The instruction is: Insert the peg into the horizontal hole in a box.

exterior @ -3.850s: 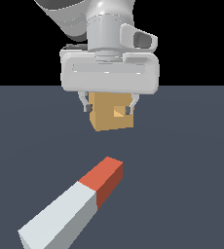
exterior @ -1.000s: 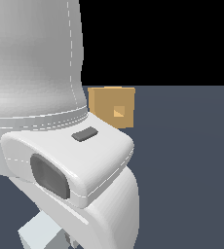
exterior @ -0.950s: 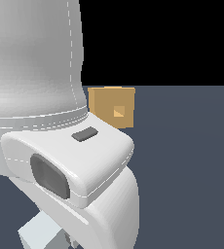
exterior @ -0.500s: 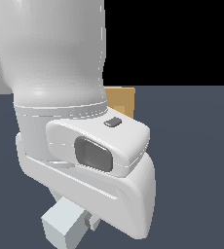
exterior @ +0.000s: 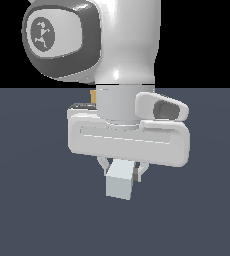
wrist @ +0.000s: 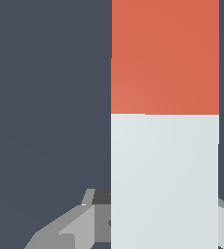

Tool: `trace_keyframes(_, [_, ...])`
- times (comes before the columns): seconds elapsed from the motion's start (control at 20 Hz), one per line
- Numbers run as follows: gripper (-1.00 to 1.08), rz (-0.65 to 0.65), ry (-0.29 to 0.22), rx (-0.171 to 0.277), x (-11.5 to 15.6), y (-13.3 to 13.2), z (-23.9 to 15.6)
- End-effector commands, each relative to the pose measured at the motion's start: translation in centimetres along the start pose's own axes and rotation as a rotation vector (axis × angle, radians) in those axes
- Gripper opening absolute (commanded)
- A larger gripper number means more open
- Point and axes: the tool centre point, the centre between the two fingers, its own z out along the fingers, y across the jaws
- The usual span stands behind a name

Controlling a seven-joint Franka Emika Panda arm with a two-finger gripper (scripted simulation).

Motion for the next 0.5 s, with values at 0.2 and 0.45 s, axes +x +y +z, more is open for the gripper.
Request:
trace_keyframes(0.2, [-1.00, -0.242, 0.000, -0.004, 8.8, 2.3, -1.9])
trace_keyframes(0.45, [-1.00, -0.396, 0.001, -0.004, 14.5, 2.5, -2.9])
